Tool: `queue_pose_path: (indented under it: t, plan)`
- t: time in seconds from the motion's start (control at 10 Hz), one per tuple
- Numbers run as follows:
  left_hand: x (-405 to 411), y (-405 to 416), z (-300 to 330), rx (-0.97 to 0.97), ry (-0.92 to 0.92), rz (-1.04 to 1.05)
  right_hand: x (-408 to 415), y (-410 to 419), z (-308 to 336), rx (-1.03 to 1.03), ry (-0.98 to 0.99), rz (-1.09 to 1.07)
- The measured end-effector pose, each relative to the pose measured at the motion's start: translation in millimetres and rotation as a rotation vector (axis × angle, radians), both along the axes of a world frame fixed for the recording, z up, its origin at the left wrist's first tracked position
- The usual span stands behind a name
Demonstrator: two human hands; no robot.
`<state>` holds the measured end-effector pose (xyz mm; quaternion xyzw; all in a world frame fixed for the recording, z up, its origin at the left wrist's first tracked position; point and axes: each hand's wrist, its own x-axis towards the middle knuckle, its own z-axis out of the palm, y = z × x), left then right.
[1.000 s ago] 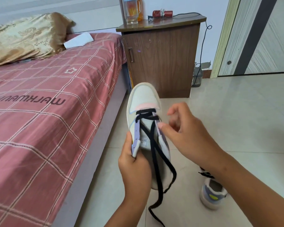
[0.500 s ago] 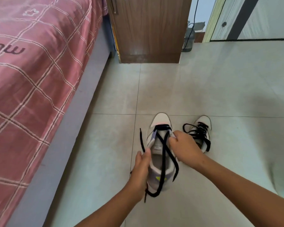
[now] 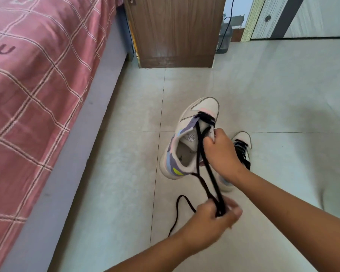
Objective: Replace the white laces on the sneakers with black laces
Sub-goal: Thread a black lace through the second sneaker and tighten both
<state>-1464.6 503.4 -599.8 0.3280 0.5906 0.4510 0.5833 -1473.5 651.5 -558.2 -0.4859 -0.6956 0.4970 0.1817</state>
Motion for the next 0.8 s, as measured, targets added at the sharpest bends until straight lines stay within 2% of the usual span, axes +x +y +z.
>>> queue_pose_path:
  t: [0.1,0.2,0.3,0.4,0.5,0.6,0.7,0.8]
  plan:
    - [-5,-13,3,0.029,0.055,-0.212,4,2,-7,0.022,-0.062,0.045]
    - [5,-24,-47,-0.273,0.143,-0.278,19,3,-28,0.082,-0.256,0.193]
    - [177,-37,-111,-0.386,0.035,-0.378,32,1,-43,0.050,-0.343,0.241]
    - [-10,-177,-84,-0.321,0.229,-0.438,43,-8,-63,-0.081,-0.331,0.248]
    - [-93,-233,-102,-0.351,0.186,-0.545,46,-19,-76,-0.143,-0.334,0.278]
    - [-77,-116,-54,-0.797,0.402,-0.777,51,-39,-93,-0.184,-0.412,0.362]
    - [-94,-95,-52,-0.546,0.504,-0.450,56,-51,-104,-0.206,-0.461,0.406]
    - [-104,-36,-56,-0.415,0.614,0.007,64,-62,-116,-0.241,-0.472,0.434]
